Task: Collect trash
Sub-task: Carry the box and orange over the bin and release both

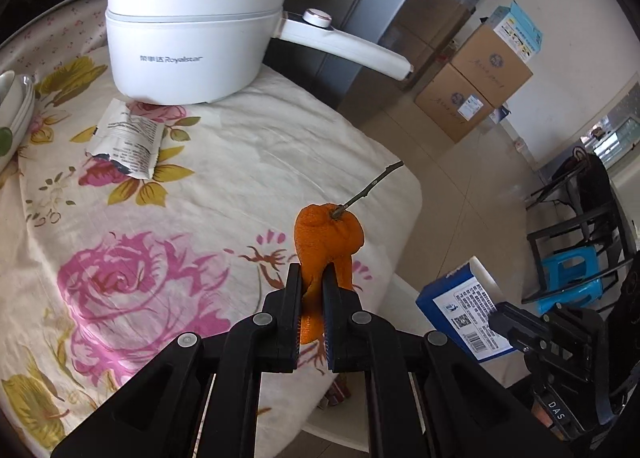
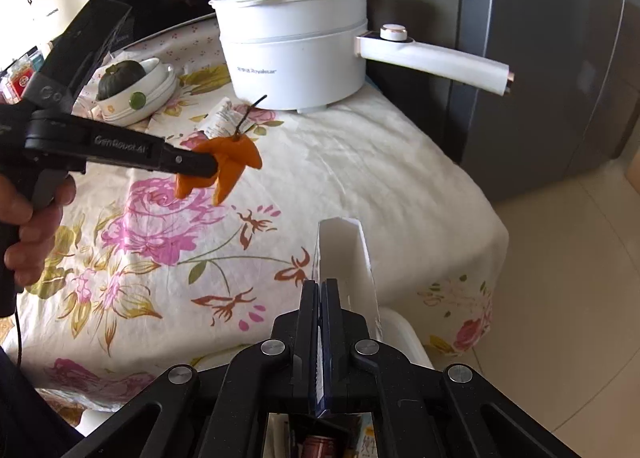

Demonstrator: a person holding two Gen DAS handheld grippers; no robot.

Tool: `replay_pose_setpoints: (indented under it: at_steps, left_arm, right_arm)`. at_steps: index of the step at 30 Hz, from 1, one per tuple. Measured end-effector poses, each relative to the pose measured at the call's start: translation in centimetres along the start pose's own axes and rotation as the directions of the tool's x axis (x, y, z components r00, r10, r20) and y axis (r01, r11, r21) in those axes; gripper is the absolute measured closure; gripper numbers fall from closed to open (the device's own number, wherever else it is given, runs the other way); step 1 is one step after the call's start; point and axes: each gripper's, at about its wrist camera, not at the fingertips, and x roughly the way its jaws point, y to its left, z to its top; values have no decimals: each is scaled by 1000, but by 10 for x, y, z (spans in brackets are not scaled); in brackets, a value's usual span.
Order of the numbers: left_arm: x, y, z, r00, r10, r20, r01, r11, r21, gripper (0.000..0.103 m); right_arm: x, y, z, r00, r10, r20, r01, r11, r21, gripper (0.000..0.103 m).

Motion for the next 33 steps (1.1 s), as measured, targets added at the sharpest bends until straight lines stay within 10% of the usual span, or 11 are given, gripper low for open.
replay_pose_setpoints:
  at_steps: [9,24,33]
  left_arm:
    - [9,-71,-66,993,-48,-111,63,989,135,94]
    - [56,-86,-100,962,-22,-272,55,992,114,81]
    - [53,-73,-90,968,-16,-252,38,996,85,73]
  right_arm:
    - [-27,8,-29,1000,-13,15,13,1000,-5,103]
    - [-6,9,-52,995,-75,-68,75,997,0,102]
    - [14,-8,-52,988,-104,-111,112,991,72,65]
